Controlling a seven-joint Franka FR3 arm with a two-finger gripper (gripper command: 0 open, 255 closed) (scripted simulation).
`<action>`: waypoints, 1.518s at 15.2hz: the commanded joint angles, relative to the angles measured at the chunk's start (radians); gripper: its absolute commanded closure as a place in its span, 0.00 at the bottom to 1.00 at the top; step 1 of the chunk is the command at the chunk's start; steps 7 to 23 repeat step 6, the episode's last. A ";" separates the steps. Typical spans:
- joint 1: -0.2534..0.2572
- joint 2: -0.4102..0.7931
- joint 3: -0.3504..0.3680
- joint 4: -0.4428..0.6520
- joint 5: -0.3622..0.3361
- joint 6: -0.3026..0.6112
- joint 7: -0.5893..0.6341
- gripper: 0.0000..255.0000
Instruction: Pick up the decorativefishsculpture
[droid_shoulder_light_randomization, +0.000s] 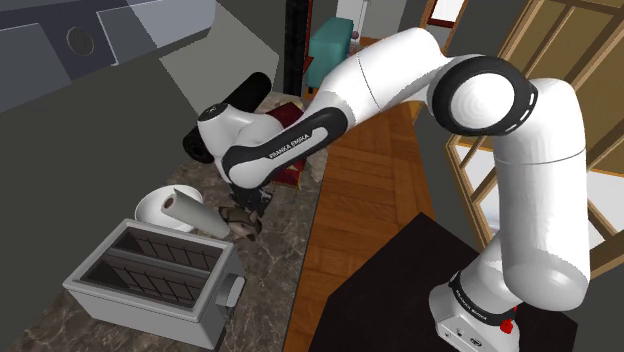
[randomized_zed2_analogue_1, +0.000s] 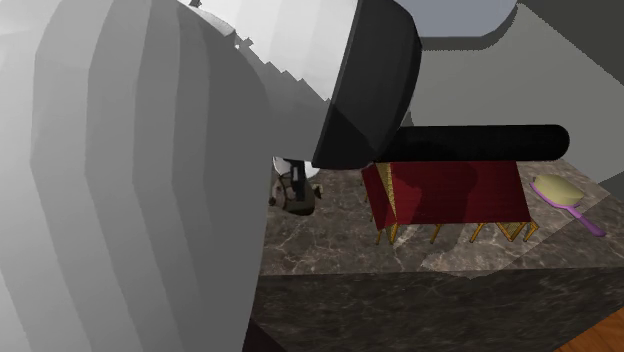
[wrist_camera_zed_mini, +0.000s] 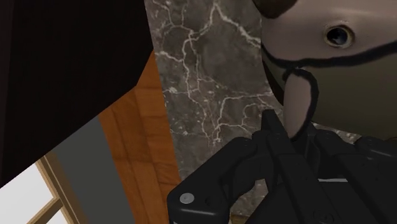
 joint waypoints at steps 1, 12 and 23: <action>-0.003 -0.019 0.006 -0.002 0.008 -0.016 -0.003 1.00; -0.007 -0.043 0.013 0.004 0.019 -0.044 -0.012 1.00; -0.007 -0.043 0.013 0.004 0.019 -0.044 -0.012 1.00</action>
